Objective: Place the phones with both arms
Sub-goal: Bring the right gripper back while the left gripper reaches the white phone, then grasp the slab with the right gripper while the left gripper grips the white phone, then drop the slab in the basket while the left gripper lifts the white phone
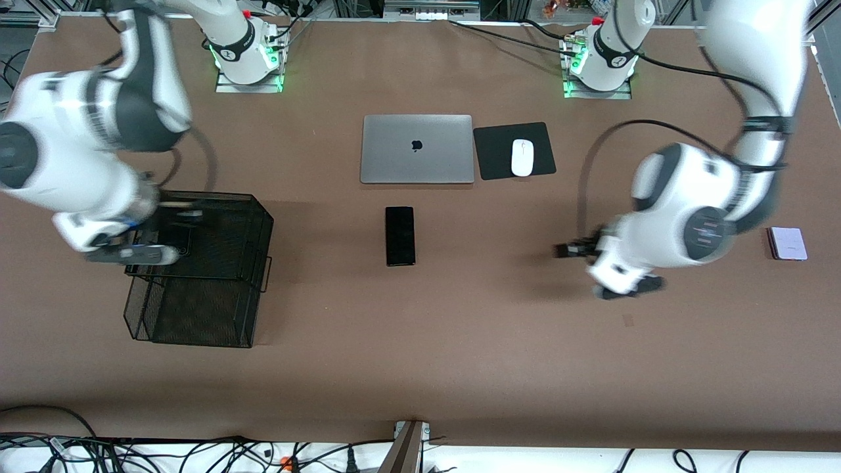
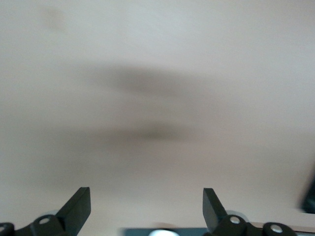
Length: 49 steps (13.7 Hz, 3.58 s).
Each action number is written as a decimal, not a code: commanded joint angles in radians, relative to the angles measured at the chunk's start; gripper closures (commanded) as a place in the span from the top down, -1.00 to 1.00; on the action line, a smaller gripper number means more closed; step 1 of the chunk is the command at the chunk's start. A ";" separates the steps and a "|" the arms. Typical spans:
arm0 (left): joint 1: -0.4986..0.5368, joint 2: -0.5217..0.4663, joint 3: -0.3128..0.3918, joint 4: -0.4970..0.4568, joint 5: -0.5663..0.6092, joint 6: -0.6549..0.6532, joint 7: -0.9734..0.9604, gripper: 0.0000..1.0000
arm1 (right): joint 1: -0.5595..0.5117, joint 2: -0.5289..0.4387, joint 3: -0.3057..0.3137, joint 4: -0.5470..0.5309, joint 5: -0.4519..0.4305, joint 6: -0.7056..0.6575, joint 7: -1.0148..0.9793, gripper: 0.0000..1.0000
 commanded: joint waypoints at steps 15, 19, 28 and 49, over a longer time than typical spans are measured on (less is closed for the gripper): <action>0.784 0.112 -0.015 -0.178 0.317 0.495 0.833 1.00 | 0.327 0.456 0.202 0.030 0.075 0.562 0.469 1.00; 0.836 0.178 -0.015 -0.180 0.315 0.591 0.897 1.00 | 0.324 0.513 0.222 0.027 0.080 0.652 0.453 1.00; 0.885 0.243 -0.013 -0.178 0.314 0.623 0.914 1.00 | 0.320 0.443 0.219 0.045 0.080 0.552 0.423 -1.00; 0.347 0.106 -0.199 0.084 0.288 -0.075 0.348 -0.36 | 0.278 0.121 -0.413 -0.295 0.200 0.184 -0.321 -1.00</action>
